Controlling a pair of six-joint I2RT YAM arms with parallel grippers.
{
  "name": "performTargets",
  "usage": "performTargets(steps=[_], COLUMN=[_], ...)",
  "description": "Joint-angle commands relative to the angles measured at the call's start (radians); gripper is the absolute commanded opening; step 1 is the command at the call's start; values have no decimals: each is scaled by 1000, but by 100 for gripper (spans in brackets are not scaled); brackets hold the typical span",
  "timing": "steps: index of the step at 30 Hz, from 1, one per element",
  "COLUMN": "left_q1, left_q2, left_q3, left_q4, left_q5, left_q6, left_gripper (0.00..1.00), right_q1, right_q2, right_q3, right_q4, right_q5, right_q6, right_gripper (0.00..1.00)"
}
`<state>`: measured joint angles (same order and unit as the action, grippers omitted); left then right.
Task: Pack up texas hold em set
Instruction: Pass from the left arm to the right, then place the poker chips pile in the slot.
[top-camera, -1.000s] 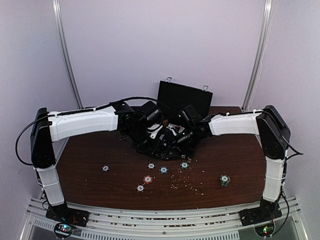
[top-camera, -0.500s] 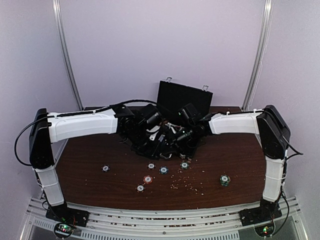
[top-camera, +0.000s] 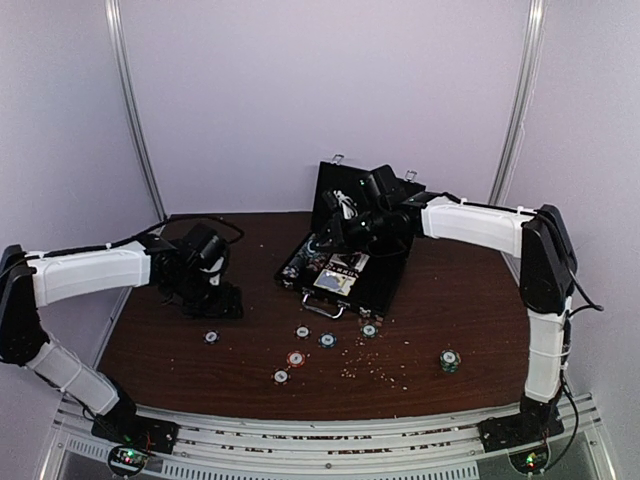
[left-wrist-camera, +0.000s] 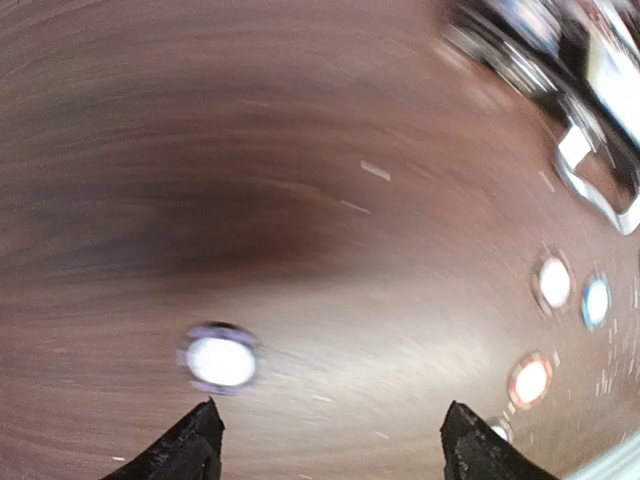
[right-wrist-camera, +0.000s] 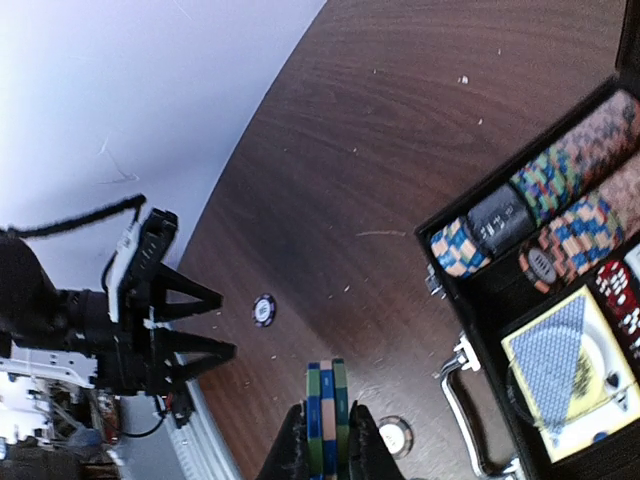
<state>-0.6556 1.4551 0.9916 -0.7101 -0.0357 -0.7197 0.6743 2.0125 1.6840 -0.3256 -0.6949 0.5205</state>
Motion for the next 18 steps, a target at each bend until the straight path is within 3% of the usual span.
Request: performTargets(steps=[1,8,18], left_q1=[155,287,319], left_q2=[-89,-79,33], left_q3=[-87,-90,-5], left_q4=[93,106,52], left_q5=[71,172,162], left_q6=[-26,48,165], left_gripper=[78,80,80], right_q1=[6,26,78], right_q2=[90,236,384], right_q3=[108,304,465], right_q4=[-10,-53,-174], right_q5=[155,206,303], right_q6=[-176,-297,-400], right_gripper=[0,0,0])
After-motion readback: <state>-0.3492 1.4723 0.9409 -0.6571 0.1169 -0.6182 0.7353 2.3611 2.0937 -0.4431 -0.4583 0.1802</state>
